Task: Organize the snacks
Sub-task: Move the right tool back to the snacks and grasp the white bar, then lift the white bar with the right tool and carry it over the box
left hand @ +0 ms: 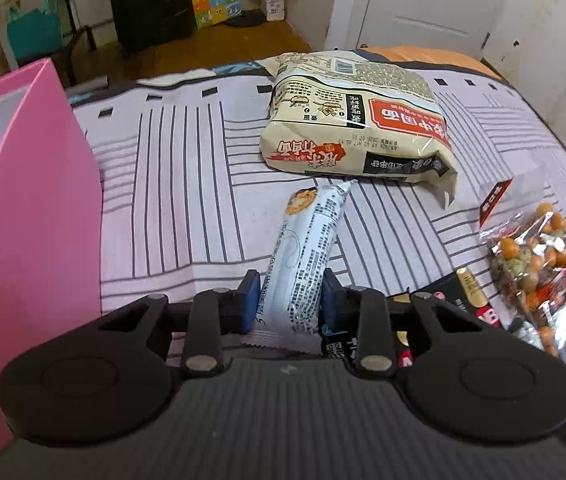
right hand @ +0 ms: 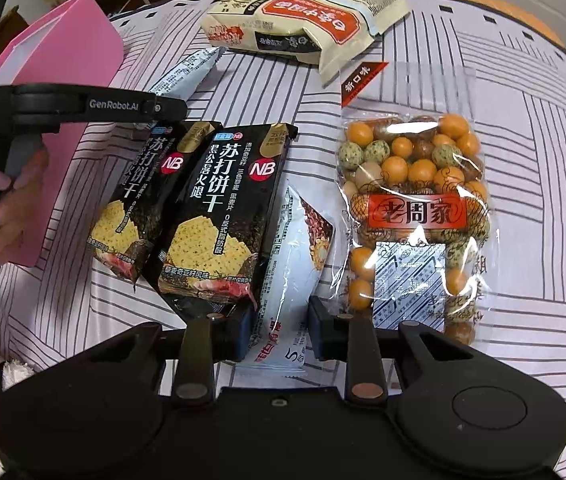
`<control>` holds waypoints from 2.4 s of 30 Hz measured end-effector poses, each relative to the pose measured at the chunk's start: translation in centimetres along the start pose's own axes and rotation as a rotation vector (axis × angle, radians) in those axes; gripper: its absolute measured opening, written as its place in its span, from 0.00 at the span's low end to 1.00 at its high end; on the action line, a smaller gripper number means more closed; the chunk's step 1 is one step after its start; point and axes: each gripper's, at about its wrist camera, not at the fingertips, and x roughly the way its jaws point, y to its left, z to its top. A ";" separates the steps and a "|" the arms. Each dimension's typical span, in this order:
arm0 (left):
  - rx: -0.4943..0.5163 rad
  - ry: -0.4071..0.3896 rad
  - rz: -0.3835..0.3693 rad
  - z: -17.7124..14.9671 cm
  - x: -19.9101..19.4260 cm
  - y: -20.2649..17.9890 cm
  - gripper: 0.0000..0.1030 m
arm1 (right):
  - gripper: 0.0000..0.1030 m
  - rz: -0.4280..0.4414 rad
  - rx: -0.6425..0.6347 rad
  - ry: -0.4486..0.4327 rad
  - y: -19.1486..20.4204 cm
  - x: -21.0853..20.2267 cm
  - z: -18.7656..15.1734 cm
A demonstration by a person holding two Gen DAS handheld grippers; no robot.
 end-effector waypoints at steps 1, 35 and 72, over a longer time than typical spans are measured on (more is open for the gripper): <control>-0.018 0.005 -0.006 0.0 -0.1 0.2 0.29 | 0.31 -0.002 0.002 -0.003 -0.1 0.0 0.0; -0.053 -0.070 -0.025 -7.0 -13.8 -2.2 0.27 | 0.28 -0.018 0.119 -0.212 -0.1 -7.2 -3.6; -0.234 -0.171 0.037 -10.7 -28.3 9.2 0.27 | 0.28 0.268 -0.220 -0.277 20.6 -14.0 -0.9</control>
